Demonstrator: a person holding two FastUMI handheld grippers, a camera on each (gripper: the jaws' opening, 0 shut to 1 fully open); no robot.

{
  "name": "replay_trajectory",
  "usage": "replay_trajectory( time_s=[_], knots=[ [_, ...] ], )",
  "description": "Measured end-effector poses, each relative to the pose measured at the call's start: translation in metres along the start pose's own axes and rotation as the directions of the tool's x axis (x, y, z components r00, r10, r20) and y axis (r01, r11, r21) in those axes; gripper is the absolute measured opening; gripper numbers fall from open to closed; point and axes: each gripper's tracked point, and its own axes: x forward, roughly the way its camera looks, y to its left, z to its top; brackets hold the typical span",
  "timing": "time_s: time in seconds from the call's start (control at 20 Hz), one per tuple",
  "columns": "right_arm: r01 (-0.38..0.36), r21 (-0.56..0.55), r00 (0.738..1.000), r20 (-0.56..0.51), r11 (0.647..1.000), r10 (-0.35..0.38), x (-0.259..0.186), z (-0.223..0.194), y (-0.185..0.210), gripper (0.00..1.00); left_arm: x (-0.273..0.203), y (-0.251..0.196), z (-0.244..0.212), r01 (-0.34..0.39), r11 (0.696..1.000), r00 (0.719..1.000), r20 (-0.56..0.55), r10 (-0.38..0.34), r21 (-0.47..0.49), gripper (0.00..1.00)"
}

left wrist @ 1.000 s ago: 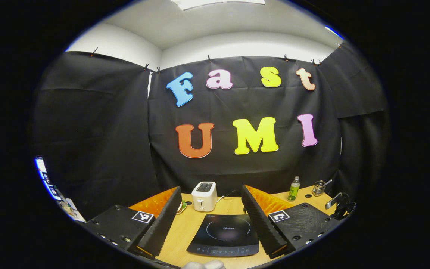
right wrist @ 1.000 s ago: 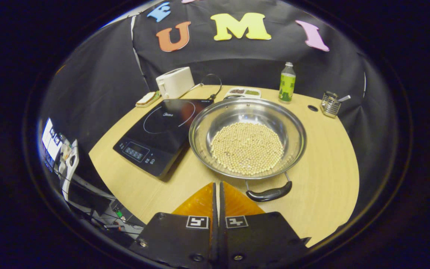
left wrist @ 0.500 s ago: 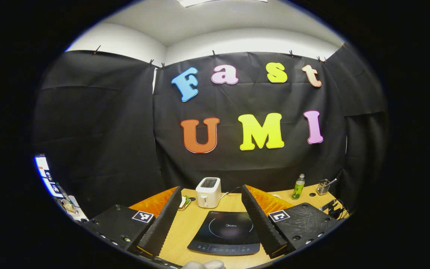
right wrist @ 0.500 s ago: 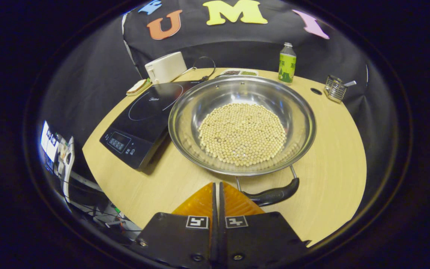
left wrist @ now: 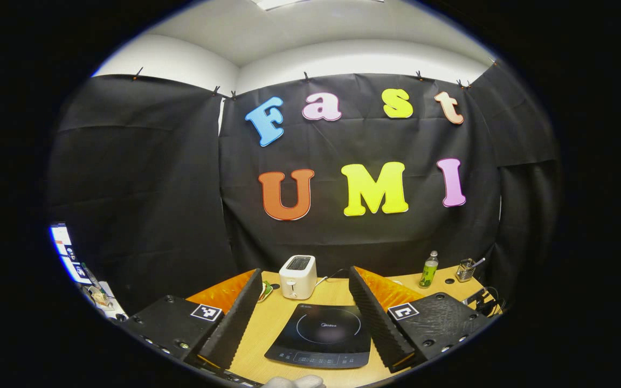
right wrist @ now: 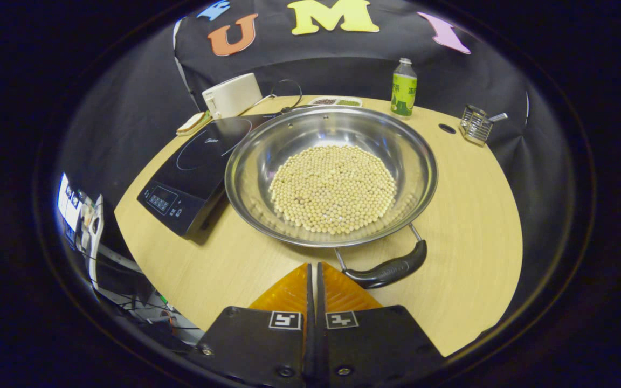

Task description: First push the handle of the pot to place it horizontally, then grasp the pot with both hands and set it on the induction cooktop.

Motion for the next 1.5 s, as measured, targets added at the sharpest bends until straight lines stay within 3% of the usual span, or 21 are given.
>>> replay_trajectory(
  time_s=[0.05, 0.65, 0.95, 1.05, 1.25, 1.5],
  knots=[
    [0.005, 0.002, 1.000, 0.001, 1.000, -0.005, -0.001, 0.000, -0.005, 0.04, -0.001, -0.002, -0.001, -0.004, 1.000, 1.000, -0.002, 0.004, -0.002, 0.96],
    [0.006, 0.076, 1.000, -0.029, 0.997, -0.004, -0.002, -0.003, -0.068, 0.00, -0.014, -0.031, 0.007, -0.071, 0.997, 0.997, -0.011, 0.071, 0.008, 0.96],
    [-0.078, 0.012, 0.995, -0.064, 0.997, 0.079, 0.002, -0.005, -0.036, 0.04, -0.017, -0.042, 0.011, -0.096, 0.995, 0.995, -0.009, 0.096, 0.001, 0.96],
    [-0.084, -0.003, 0.994, -0.076, 0.996, 0.083, 0.004, -0.005, -0.033, 0.00, -0.018, -0.040, 0.011, -0.108, 0.994, 0.994, -0.012, 0.108, 0.001, 0.96],
    [-0.092, -0.022, 0.992, -0.093, 0.995, 0.090, 0.006, -0.004, -0.034, 0.04, -0.016, -0.039, 0.004, -0.123, 0.992, 0.992, -0.029, 0.123, 0.001, 0.96],
    [-0.092, 0.024, 0.992, -0.082, 0.995, 0.094, 0.005, 0.003, -0.046, 0.00, -0.015, -0.040, 0.006, -0.134, 0.991, 0.991, -0.026, 0.133, -0.002, 0.96]
  ],
)
